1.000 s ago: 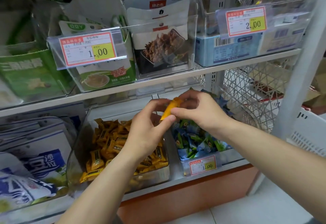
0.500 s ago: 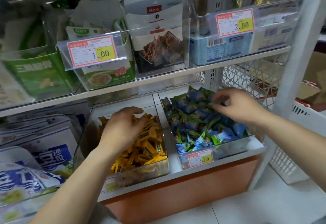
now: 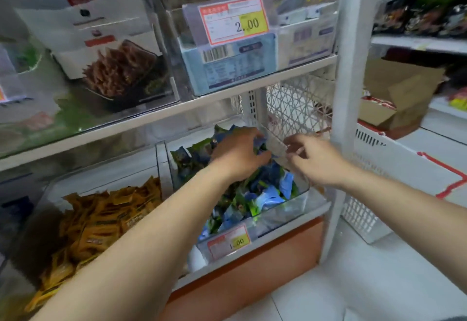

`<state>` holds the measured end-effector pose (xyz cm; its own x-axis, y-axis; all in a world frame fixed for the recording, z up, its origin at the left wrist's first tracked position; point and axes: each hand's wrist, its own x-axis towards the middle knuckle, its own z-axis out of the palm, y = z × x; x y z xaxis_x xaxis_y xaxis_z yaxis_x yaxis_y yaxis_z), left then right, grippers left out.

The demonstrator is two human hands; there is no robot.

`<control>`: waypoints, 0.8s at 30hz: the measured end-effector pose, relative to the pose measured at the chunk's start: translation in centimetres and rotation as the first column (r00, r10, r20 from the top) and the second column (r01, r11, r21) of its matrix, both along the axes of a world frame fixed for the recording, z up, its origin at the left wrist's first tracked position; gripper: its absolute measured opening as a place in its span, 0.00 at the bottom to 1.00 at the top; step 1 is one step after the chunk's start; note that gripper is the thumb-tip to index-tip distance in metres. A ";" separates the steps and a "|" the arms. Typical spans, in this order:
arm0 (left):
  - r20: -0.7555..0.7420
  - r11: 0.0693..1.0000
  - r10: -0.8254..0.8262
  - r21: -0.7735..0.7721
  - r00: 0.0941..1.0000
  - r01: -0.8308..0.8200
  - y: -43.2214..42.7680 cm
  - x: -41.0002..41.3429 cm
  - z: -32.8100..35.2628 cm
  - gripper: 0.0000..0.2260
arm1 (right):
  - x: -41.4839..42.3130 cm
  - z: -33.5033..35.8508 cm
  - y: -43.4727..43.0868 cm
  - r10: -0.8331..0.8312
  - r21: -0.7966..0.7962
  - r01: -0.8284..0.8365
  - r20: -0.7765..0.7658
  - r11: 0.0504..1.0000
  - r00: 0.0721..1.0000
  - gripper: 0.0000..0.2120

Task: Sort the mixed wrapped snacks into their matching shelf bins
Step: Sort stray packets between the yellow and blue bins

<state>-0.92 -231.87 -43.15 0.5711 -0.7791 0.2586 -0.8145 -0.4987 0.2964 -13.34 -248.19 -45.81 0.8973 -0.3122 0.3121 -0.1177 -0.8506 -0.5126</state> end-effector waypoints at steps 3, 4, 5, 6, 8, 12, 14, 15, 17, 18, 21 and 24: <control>-0.079 0.996 -0.009 0.093 0.997 0.016 -2.9 1.7 -1.3 0.28 | 0.1 -0.5 -0.5 0.020 -0.004 -0.020 0.030 1.000 0.999 0.14; -0.096 0.991 -0.011 0.132 0.995 0.024 -3.2 2.1 -1.8 0.29 | 0.1 -0.7 -0.7 0.031 -0.004 -0.031 0.025 1.000 0.999 0.13; -0.064 0.985 -0.026 0.168 0.998 0.036 -3.3 2.4 -2.1 0.27 | 0.1 -0.8 -0.9 0.042 -0.001 -0.042 0.014 0.999 0.999 0.13; 0.000 0.979 -0.051 0.198 0.999 0.050 -3.3 2.8 -2.3 0.24 | 0.2 -1.0 -1.0 0.055 0.002 -0.055 0.003 0.998 0.998 0.13; 0.092 0.963 -0.109 0.258 0.990 0.082 -2.6 3.4 -1.9 0.21 | 0.2 -1.2 -1.2 0.078 0.000 -0.078 -0.004 0.997 0.997 0.12; 0.098 0.933 -0.178 0.332 0.979 0.137 -0.3 4.7 -0.1 0.13 | 0.4 -1.8 -1.3 0.089 -0.013 -0.089 0.013 0.996 0.996 0.12; 0.095 0.916 -0.164 0.385 0.982 0.116 1.2 5.1 0.7 0.12 | 0.4 -2.0 -1.2 0.094 0.000 -0.094 -0.003 0.996 0.996 0.13; 0.088 0.905 -0.148 0.413 0.985 0.099 1.9 5.3 1.1 0.12 | 0.3 -2.1 -1.2 0.097 0.007 -0.097 -0.010 0.995 0.995 0.13; 0.079 0.862 -0.102 0.505 0.992 0.048 3.2 5.7 1.9 0.14 | 0.3 -2.1 -1.2 0.107 0.017 -0.107 -0.017 0.994 0.994 0.13; 0.087 0.820 -0.078 0.571 0.993 0.015 3.6 5.9 2.4 0.15 | 0.3 -2.1 -1.2 0.111 0.018 -0.110 -0.022 0.994 0.994 0.13; 0.053 0.715 -0.016 0.698 0.998 -0.026 3.9 6.0 3.8 0.17 | 0.3 -2.3 -1.3 0.109 0.015 -0.109 -0.044 0.994 0.993 0.09; 0.013 0.854 -0.019 0.520 1.000 0.010 2.5 5.6 4.5 0.14 | 0.3 -2.3 -1.4 0.116 0.017 -0.115 -0.045 0.993 0.992 0.08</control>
